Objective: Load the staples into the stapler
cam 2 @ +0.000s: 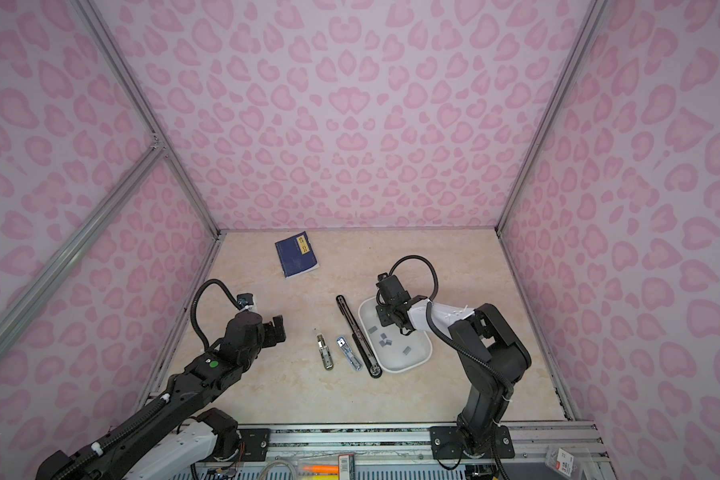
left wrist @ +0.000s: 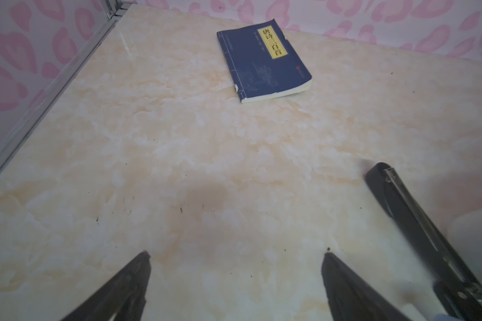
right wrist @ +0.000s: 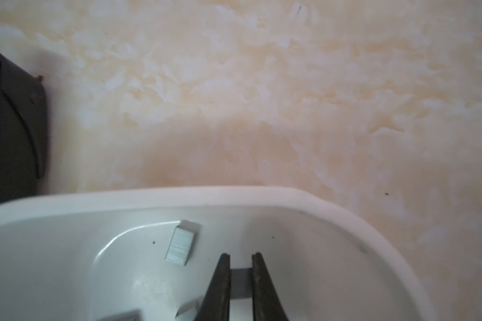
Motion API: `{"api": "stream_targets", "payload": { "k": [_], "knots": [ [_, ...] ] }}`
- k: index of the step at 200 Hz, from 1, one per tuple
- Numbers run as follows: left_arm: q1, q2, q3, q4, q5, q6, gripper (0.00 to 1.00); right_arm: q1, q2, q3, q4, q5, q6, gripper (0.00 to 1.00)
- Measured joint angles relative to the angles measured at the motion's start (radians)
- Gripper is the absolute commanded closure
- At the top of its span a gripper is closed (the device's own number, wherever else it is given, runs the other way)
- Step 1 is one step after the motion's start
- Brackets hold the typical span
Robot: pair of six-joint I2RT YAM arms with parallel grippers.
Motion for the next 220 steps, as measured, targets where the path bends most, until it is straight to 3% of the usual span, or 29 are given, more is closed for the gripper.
{"api": "stream_targets", "payload": {
  "k": [39, 91, 157, 220],
  "knots": [
    [0.000, -0.142, -0.031, -0.053, 0.154, -0.027, 0.03, 0.030, -0.117, -0.040, -0.006, 0.018, 0.041, 0.88],
    [-0.003, -0.286, -0.037, -0.179, 0.257, -0.074, 0.03, 0.203, -0.253, -0.079, -0.036, 0.090, 0.073, 0.89],
    [-0.004, -0.425, -0.146, -0.240, 0.222, -0.127, 0.00, 0.407, -0.341, -0.130, -0.051, 0.176, 0.142, 0.89],
    [-0.004, -0.528, -0.177, -0.247, 0.248, -0.134, 0.02, 0.521, -0.340, -0.253, 0.059, 0.200, 0.225, 0.89]
  ]
}}
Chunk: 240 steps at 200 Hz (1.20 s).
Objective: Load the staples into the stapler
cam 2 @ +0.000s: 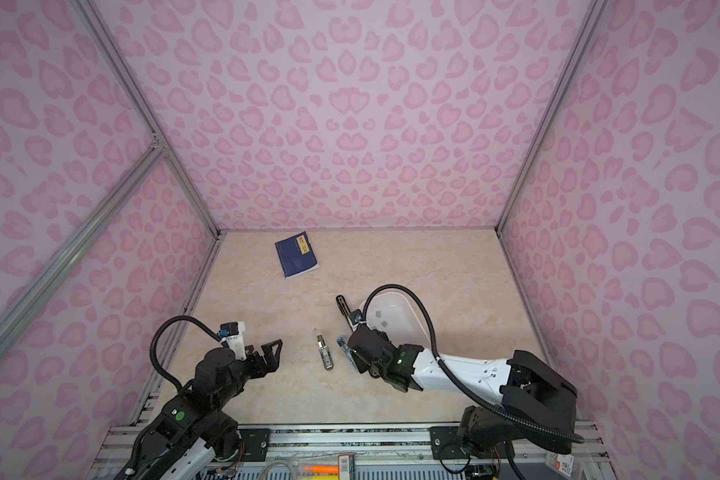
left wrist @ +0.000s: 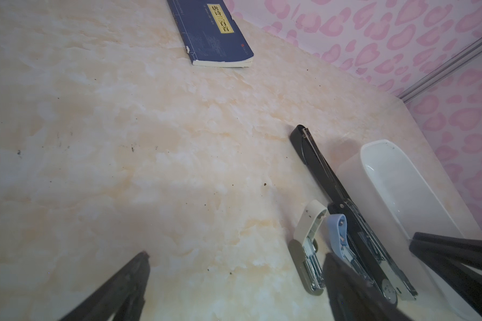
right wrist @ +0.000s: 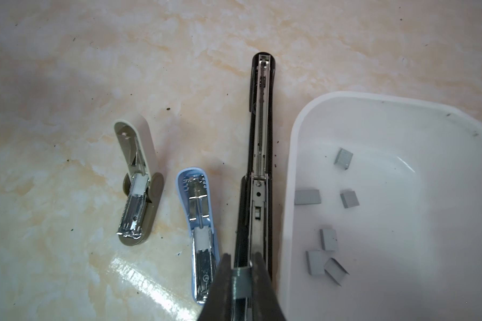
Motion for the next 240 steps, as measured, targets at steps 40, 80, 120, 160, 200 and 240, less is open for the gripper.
{"api": "stream_targets", "payload": {
  "k": [40, 80, 120, 160, 200, 240],
  "knots": [
    [0.000, 0.019, 0.000, 0.000, -0.002, 0.000, 0.02, 0.037, 0.018, -0.046, 0.089, 0.016, 0.026, 0.89],
    [0.000, 0.061, 0.000, 0.002, -0.002, 0.000, 0.02, 0.055, 0.076, -0.051, 0.148, 0.021, 0.034, 0.90],
    [0.000, 0.090, 0.000, 0.010, 0.007, 0.002, 0.02, 0.075, 0.129, -0.042, 0.168, 0.024, 0.042, 0.90],
    [0.000, 0.109, 0.000, 0.025, 0.024, 0.004, 0.03, 0.092, 0.160, -0.023, 0.164, 0.047, 0.053, 0.91],
    [-0.002, 0.110, 0.000, 0.033, 0.035, 0.005, 0.03, 0.096, 0.165, -0.022, 0.153, 0.071, 0.062, 0.91],
    [-0.004, 0.126, 0.000, 0.045, 0.042, 0.011, 0.03, 0.097, 0.170, -0.022, 0.153, 0.073, 0.078, 0.91]
  ]
}}
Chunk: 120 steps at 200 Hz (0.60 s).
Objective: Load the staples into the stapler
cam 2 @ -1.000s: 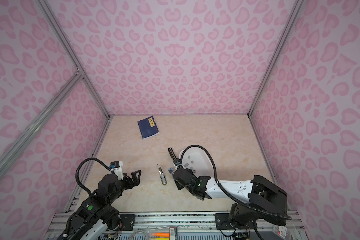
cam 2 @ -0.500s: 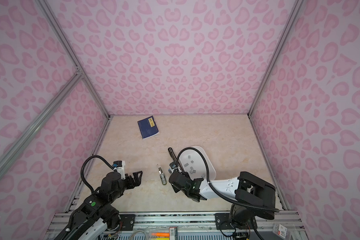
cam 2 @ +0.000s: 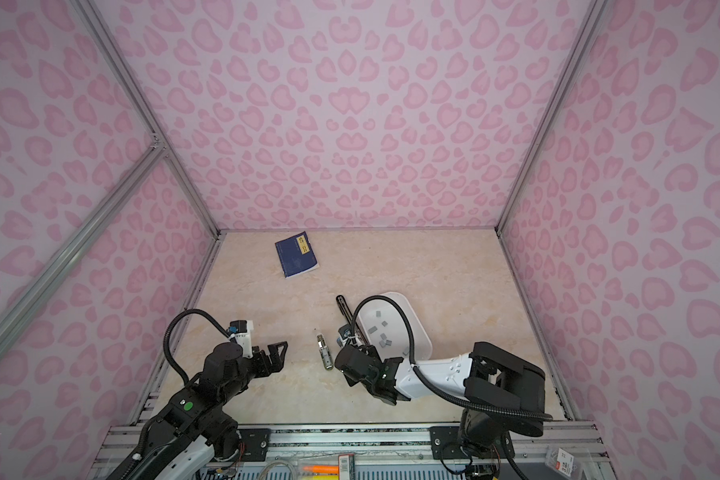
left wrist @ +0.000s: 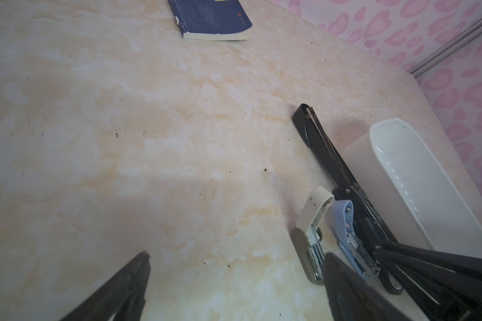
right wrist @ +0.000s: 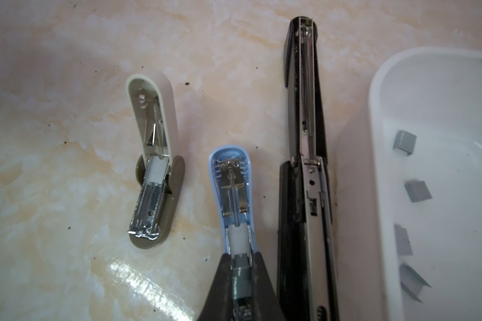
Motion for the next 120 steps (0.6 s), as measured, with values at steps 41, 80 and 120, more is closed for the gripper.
{"api": "stream_targets", "payload": {
  "k": [41, 80, 120],
  "knots": [
    [-0.004, 0.027, 0.005, 0.000, -0.001, 0.000, 0.03, 0.000, 0.006, -0.002, 0.001, 0.002, 0.004, 0.91],
    [-0.006, 0.027, 0.005, 0.000, -0.004, 0.000, 0.03, 0.000, 0.007, -0.014, -0.001, 0.011, 0.008, 0.92],
    [-0.006, 0.023, 0.005, 0.003, -0.011, 0.000, 0.03, 0.000, 0.022, -0.013, 0.000, 0.011, 0.008, 0.92]
  ]
}}
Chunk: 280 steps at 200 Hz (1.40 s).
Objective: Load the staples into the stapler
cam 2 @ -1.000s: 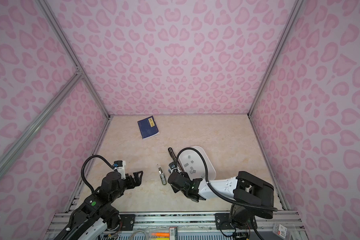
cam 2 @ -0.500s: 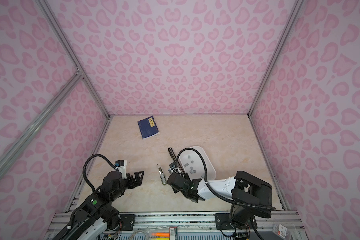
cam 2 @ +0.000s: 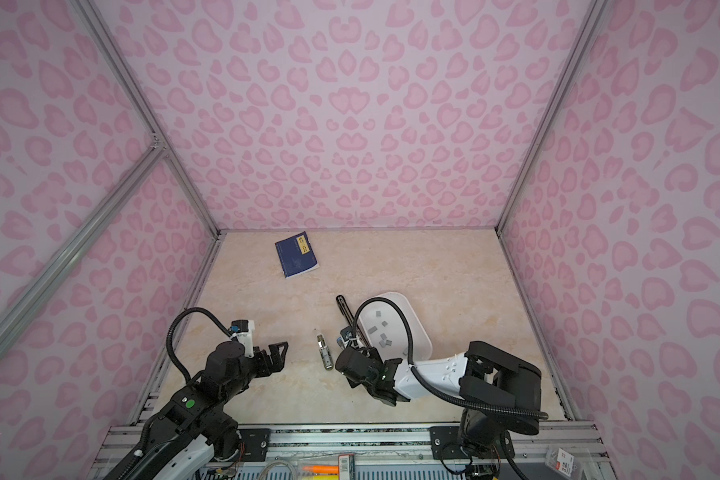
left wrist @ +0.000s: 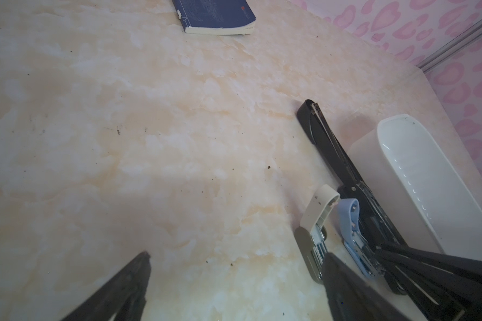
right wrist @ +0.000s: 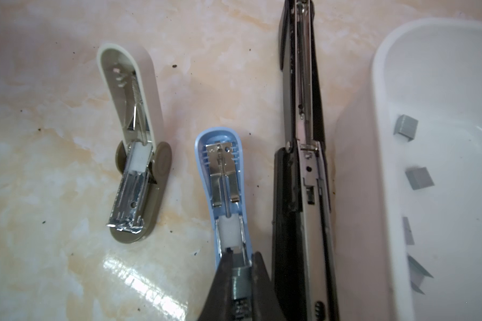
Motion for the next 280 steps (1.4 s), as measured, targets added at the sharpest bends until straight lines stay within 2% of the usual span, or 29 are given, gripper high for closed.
{"api": "stream_targets", "payload": {
  "k": [280],
  "knots": [
    [-0.010, 0.007, 0.000, 0.000, -0.008, 0.000, 0.04, 0.001, 0.022, -0.002, 0.013, -0.018, 0.008, 0.92]
  ]
}}
